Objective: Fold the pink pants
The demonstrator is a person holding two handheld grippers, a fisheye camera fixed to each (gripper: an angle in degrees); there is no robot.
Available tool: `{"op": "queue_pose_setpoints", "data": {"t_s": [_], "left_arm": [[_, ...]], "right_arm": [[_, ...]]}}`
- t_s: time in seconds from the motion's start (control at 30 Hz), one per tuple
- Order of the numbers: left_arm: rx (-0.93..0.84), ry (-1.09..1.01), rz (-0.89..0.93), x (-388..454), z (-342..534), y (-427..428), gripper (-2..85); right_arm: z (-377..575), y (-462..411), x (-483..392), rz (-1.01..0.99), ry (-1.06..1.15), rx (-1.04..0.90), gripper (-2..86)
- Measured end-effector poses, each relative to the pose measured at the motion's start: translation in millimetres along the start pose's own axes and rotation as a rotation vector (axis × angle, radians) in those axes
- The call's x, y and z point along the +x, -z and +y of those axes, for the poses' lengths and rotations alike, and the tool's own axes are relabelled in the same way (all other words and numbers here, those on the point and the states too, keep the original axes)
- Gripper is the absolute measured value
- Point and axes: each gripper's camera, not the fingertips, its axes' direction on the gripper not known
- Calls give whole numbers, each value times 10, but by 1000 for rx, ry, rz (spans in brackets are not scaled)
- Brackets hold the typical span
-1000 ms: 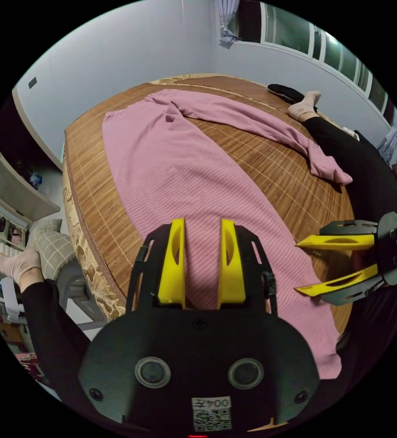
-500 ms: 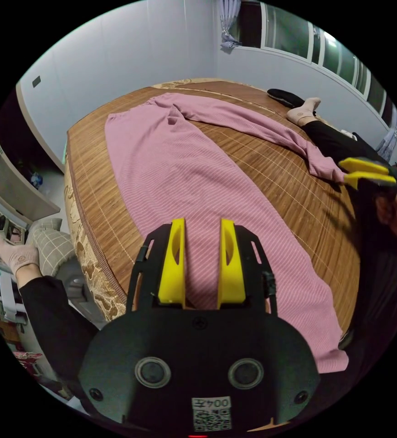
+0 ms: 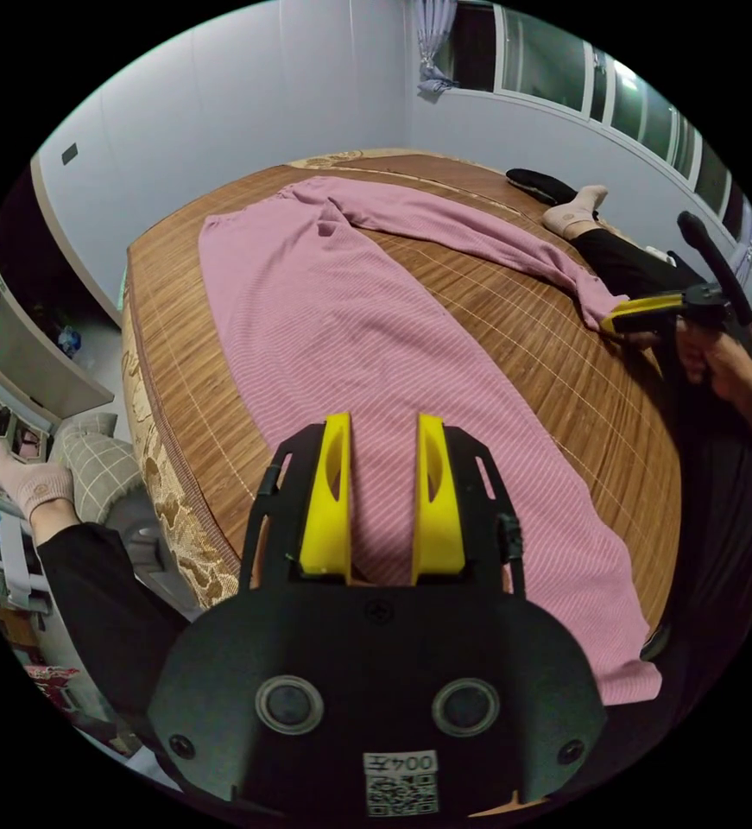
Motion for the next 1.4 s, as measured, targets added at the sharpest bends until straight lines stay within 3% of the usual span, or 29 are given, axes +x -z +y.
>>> {"op": "queue_pose_setpoints", "data": {"t_s": [0.13, 0.27, 0.5, 0.73, 0.83, 1.0, 1.17, 1.27, 1.4], "left_arm": [[1, 0, -1, -71, 13, -71, 103], [0, 10, 10, -158, 20, -139, 103], [1, 6, 4, -262, 40, -259, 101], [138, -103, 255, 223, -86, 14, 106], [0, -124, 365, 585, -207, -311, 130], [-80, -12, 573, 797, -186, -831, 121], [40, -3, 565, 868, -152, -762, 38], [179, -27, 719, 1070, -260, -476, 30], [351, -257, 826, 1777, -590, -45, 37]], "right_arm": [[227, 552, 145, -146, 63, 75, 38], [700, 944, 156, -301, 254, -62, 58], [1411, 1637, 982, -592, 111, 331, 87], [1286, 2097, 1468, -565, 132, 477, 127], [977, 2328, 1595, -523, 210, 516, 131], [389, 2502, 1844, -439, 296, 531, 125], [325, 2365, 2160, -484, 232, 547, 109], [499, 2466, 2280, -504, 226, 603, 109], [760, 2673, 2502, -428, 155, 717, 104]]}}
